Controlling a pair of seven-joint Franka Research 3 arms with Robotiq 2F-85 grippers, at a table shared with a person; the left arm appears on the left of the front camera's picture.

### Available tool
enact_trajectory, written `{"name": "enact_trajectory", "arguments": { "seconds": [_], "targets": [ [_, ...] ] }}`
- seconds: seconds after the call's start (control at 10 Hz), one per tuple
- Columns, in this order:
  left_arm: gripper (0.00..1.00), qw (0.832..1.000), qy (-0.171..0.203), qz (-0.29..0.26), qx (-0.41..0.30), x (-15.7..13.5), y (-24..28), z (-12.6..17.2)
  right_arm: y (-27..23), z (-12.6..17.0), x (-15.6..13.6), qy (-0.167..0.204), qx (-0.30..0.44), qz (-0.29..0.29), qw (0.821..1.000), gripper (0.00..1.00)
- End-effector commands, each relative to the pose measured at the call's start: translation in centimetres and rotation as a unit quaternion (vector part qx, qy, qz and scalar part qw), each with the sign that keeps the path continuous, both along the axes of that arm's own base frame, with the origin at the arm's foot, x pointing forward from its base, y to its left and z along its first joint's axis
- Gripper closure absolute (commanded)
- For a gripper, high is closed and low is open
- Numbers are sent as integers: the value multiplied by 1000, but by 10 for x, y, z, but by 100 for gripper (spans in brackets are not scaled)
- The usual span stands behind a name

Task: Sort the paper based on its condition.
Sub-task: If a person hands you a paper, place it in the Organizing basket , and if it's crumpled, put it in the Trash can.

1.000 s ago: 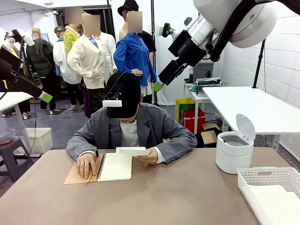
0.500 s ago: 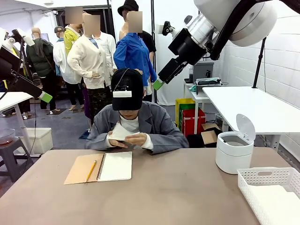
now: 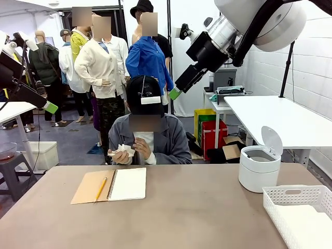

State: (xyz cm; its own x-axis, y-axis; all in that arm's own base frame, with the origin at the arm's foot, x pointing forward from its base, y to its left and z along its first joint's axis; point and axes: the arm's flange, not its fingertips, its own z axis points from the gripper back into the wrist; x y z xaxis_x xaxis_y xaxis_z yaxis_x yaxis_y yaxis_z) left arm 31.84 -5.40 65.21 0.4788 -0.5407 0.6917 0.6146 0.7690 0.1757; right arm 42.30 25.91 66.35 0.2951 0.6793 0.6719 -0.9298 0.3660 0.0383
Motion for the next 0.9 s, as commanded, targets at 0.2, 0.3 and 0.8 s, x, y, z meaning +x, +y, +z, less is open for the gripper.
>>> {"name": "enact_trajectory", "arguments": {
  "seconds": [0.2, 0.3, 0.8],
  "targets": [
    [0, 1000, -1, 1, 0, 0, 1, 0, 0, 0, 2, 0, 0, 0, 1000, 0],
    [0, 1000, -1, 1, 0, 0, 1, 0, 0, 0, 2, 0, 0, 0, 1000, 0],
    [0, 1000, -1, 1, 0, 0, 1, 0, 0, 0, 2, 0, 0, 0, 1000, 0]
  ]
}}
